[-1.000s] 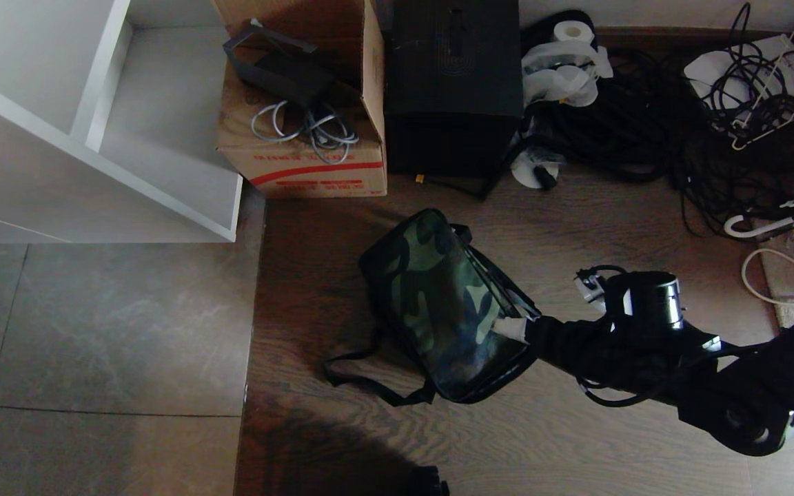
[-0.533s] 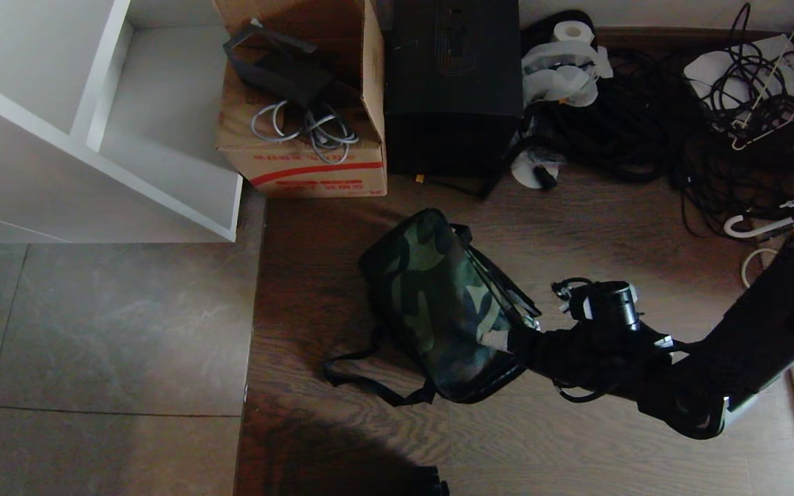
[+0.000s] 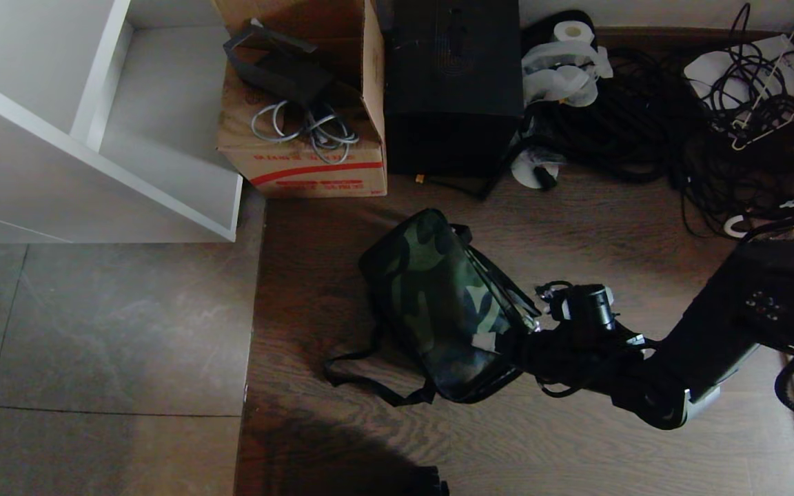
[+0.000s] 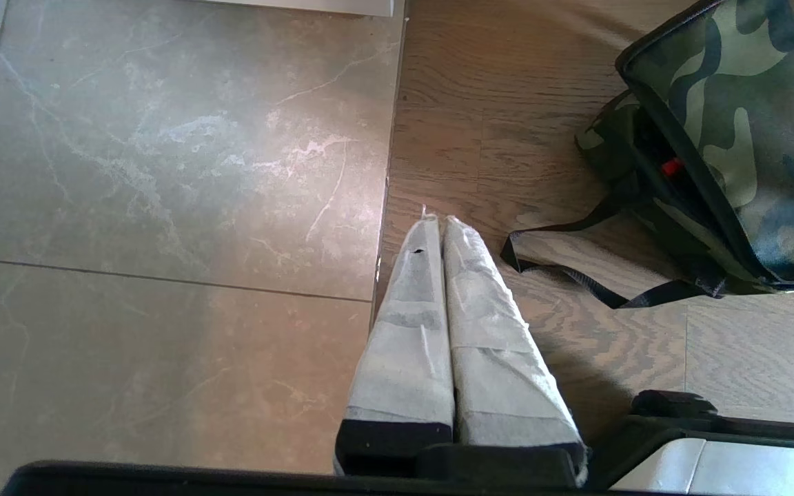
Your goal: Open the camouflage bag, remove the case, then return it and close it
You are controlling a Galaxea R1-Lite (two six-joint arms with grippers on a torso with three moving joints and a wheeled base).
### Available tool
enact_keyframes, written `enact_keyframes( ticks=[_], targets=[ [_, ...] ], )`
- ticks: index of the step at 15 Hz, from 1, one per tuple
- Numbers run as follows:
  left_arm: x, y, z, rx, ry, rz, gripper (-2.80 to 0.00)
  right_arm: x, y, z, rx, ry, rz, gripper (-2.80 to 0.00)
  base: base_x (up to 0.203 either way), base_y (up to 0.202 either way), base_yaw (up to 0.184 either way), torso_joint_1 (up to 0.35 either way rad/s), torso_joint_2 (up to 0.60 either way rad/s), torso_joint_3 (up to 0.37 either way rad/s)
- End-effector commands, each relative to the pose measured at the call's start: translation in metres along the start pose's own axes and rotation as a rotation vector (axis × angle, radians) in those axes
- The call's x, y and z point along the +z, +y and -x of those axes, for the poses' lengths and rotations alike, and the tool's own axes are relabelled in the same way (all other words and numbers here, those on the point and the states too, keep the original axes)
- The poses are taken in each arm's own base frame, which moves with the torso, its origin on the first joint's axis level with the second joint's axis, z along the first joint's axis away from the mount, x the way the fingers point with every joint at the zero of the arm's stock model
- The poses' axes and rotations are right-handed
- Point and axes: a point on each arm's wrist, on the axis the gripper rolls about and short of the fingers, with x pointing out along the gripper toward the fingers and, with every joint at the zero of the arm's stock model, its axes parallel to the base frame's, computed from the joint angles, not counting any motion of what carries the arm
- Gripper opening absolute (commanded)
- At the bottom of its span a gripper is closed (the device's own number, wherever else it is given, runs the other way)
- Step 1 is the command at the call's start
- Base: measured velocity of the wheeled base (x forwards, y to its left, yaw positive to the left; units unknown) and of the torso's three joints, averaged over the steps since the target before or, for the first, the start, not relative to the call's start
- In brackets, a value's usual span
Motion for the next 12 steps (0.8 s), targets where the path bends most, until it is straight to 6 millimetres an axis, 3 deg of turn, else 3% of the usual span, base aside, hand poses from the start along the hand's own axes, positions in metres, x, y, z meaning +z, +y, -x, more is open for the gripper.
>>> enact_keyframes(
  ticks=[1, 4, 5, 6, 12],
  targets=[
    [-0.0029, 0.0001, -0.0008, 0.001, 0.01, 0.002, -2.8, -0.0022, -0.0025, -0.0054, -0.013, 0.001, -0.005, 0.0, 0.0, 0.0, 0.0, 0.0, 0.0, 0.0],
    [-0.0029, 0.0001, -0.0008, 0.001, 0.01, 0.002, -2.8, -0.0061, -0.0053, -0.0058, -0.025, 0.014, -0.004, 0.0, 0.0, 0.0, 0.0, 0.0, 0.0, 0.0],
    [-0.0029, 0.0001, -0.0008, 0.001, 0.01, 0.0, -2.8, -0.0063, -0.0055, -0.0061, -0.026, 0.013, -0.005, -1.66, 0.0, 0.0, 0.0, 0.0, 0.0, 0.0],
    [-0.0029, 0.0001, -0.0008, 0.001, 0.01, 0.0, -2.8, -0.0066, -0.0057, -0.0061, -0.031, 0.014, -0.006, -2.8, 0.0, 0.0, 0.0, 0.0, 0.0, 0.0],
    [-0.0025, 0.0001, -0.0006, 0.001, 0.009, 0.0, -2.8, -0.0096, -0.0078, -0.0035, -0.051, 0.012, 0.034, -2.8, 0.0, 0.0, 0.0, 0.0, 0.0, 0.0]
  ],
)
